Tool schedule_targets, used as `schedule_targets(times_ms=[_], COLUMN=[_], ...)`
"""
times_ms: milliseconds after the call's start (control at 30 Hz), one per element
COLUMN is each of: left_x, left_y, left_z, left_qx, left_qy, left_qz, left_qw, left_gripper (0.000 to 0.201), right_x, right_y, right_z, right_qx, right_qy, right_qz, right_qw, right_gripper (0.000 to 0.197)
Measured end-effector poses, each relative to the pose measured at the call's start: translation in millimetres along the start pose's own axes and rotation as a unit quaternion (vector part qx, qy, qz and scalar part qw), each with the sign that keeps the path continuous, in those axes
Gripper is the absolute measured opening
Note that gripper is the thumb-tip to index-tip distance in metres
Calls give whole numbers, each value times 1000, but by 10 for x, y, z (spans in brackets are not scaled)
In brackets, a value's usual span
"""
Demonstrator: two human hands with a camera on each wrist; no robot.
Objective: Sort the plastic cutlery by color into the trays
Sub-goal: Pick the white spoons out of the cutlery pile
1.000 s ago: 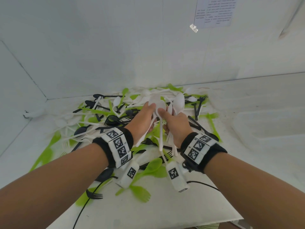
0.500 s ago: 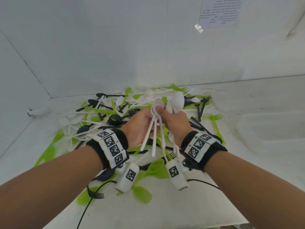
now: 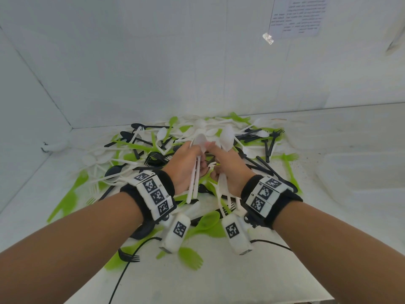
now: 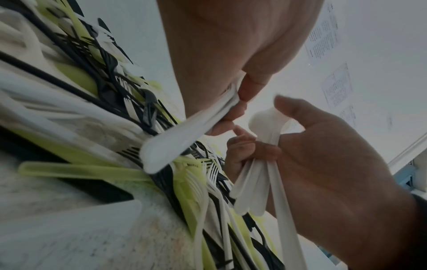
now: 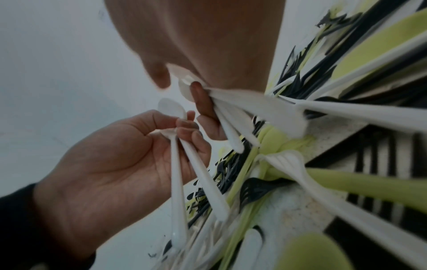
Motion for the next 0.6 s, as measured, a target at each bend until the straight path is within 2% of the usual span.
schedule_targets(times_ms=[67,133,200,300,367,467,600], left_x=[-26,-21,17,139,158,84,18], left_y=[13,12,0,-2,4,13,3], left_z=[-1,-1,-27,-43,-53,-40,-21], left_qx=[0,-2,-18,-19,-1,13,1], left_qy=[5,9,-6,-13,-8,-17,-15], left_qz=[12,17,9,-30,-19,17,-13], left_qw=[1000,1000,1000,999,1000,1000,1000], left_gripper=[25,14,6,37,56,51,51], right_x=[-49,-85,-47,59,103,140,151], right_y=[4,2,-6,-33,-47,-43,-37], right_z=[54,64,37,0,-22,-24,-5], right_qx=[17,5,-24,-51,-72,-101,-107], right_qy=[55,63,40,-23,-56,-83,-87], right_qz=[24,36,15,-14,-23,-48,-56], right_qw=[998,997,999,998,996,990,989], right_gripper=[44,33,20,16,22,24,21])
Point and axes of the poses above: each hand's wrist, its own y-axis towards the middle knuckle, its own x-axis out of the palm, z = x × y, the point moved 6 cm from there along y, towards the middle knuckle, and after that the axes turned 9 degrees about -z, right-handed, at the moved point
